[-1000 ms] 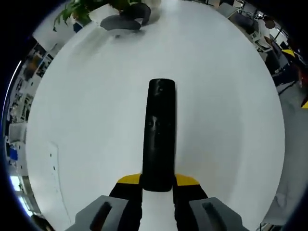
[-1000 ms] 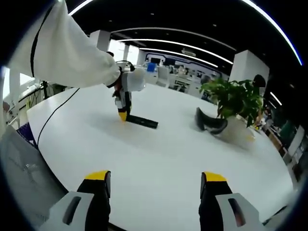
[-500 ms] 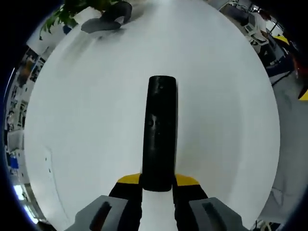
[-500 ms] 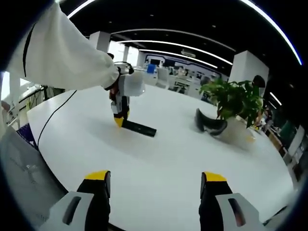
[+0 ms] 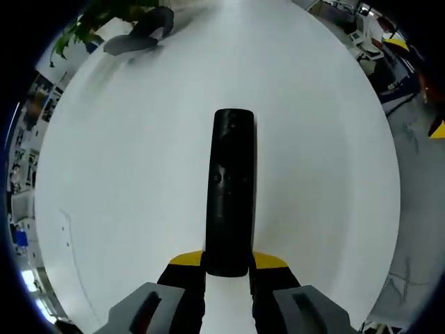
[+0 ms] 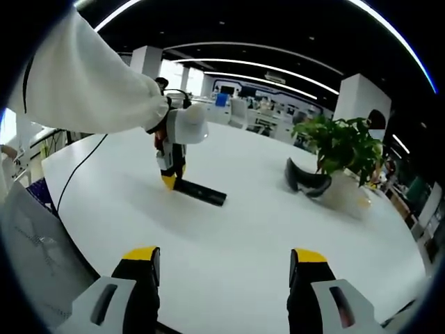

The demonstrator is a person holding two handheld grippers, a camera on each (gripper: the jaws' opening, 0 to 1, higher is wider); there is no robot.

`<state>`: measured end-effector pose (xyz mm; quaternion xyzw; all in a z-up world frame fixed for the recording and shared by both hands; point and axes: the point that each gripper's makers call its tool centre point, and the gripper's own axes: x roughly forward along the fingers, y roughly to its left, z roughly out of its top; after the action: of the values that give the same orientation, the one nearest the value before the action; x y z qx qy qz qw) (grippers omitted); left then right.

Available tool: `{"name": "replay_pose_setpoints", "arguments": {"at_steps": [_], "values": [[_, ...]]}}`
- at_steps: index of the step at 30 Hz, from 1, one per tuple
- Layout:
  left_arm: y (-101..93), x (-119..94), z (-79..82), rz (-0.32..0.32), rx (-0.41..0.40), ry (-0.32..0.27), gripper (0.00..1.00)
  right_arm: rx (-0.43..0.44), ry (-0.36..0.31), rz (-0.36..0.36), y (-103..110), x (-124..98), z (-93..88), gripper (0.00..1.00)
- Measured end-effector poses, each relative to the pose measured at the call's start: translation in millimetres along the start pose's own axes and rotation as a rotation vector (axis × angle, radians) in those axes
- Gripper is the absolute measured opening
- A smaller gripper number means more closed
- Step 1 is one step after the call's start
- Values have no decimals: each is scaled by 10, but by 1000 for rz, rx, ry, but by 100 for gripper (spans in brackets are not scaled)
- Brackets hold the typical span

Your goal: Press the specified remote control buttons in sequence, fully releasing each button before pressing the next.

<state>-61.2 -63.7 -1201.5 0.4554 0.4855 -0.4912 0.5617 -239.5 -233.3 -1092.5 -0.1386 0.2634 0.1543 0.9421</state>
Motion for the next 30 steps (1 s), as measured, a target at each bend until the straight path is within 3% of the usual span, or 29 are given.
{"name": "replay_pose_setpoints", "arguments": {"at_steps": [15,30], "values": [[-275,-6,-1,-1,3,37,23,14,-7,12,15,-12,9,72],[-491,-23,-22,1,-13,53,23,22,-10,34,49,-23,25,56]]}}
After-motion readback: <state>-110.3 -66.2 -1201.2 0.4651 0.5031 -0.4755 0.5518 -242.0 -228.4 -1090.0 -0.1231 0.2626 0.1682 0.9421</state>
